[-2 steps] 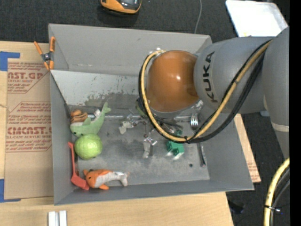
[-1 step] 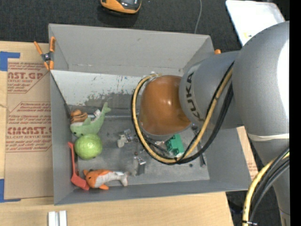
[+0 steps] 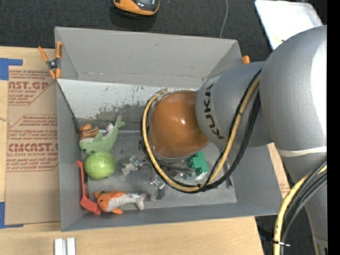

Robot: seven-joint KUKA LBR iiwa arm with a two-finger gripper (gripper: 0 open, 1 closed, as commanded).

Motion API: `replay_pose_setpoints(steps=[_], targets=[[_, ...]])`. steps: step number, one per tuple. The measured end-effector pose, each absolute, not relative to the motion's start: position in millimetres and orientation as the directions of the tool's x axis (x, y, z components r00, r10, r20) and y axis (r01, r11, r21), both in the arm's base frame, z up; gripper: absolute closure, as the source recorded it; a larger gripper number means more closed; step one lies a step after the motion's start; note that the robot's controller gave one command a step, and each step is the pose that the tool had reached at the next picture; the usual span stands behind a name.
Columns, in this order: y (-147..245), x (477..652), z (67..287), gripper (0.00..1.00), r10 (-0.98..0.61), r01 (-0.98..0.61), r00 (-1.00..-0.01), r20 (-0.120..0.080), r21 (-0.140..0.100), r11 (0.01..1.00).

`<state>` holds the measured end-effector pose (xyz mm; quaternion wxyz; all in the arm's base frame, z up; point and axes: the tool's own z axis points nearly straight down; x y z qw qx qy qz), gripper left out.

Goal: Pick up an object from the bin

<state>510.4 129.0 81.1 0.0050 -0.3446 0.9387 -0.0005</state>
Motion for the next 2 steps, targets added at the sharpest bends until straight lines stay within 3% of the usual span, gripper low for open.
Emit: replay_pose_setpoints(steps=[1, 2], targets=[[154, 513.7, 74, 0.00, -0.731, -0.731, -0.682, 0.000, -0.001, 0.682], [215, 519.3, 72, 1.00, -0.731, -0.731, -0.682, -0.010, -0.003, 0.682]])
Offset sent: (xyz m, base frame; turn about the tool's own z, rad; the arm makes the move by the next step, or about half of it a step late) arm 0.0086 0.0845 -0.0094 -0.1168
